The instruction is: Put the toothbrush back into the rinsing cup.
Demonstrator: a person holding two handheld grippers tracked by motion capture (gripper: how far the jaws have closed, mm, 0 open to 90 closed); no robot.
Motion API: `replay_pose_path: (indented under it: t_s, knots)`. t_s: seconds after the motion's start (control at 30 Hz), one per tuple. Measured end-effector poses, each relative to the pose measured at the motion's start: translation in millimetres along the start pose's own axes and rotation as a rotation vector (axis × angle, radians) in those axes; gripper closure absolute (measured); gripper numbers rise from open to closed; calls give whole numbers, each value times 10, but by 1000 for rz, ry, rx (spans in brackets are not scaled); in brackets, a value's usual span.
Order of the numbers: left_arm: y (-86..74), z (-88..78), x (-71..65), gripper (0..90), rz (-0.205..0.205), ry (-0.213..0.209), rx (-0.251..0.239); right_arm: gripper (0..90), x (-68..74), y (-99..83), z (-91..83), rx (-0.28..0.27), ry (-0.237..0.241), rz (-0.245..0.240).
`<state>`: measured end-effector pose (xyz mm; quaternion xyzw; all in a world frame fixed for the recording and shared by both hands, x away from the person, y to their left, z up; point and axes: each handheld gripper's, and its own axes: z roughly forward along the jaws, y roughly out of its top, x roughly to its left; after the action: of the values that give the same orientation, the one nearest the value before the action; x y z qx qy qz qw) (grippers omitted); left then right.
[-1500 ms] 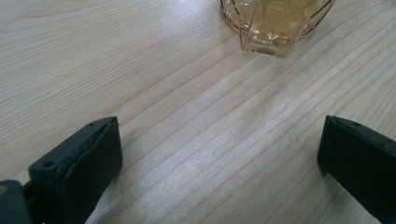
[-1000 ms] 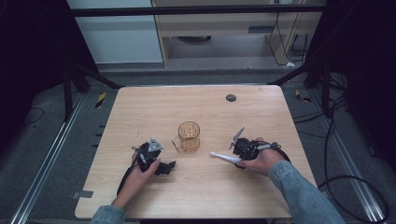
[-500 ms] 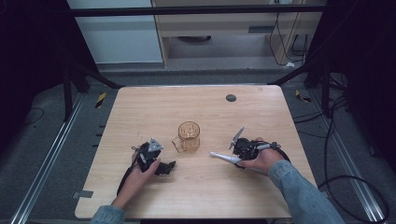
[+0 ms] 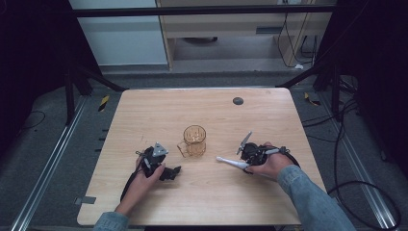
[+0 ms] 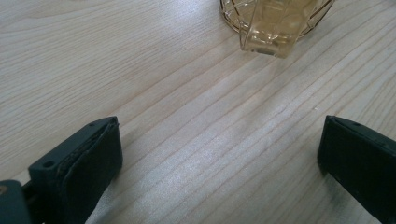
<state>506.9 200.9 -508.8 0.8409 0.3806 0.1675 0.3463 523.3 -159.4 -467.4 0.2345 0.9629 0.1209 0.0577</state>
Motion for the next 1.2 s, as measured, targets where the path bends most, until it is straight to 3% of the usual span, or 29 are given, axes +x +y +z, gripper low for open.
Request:
replay_pose_path:
  t_s: [0.37, 0.57, 0.73, 1.2]
  knots:
    - [0, 0, 0, 0, 0, 0, 1, 666, 5, 13, -29, 13, 30, 11]
    - [0, 0, 0, 0, 0, 0, 0, 667, -16, 41, -123, -43, 42, 52]
    - [0, 0, 0, 0, 0, 0, 0, 667, -67, 58, -224, -81, 25, 76]
    - [0, 0, 0, 0, 0, 0, 0, 667, -109, 153, -450, -259, -24, 175]
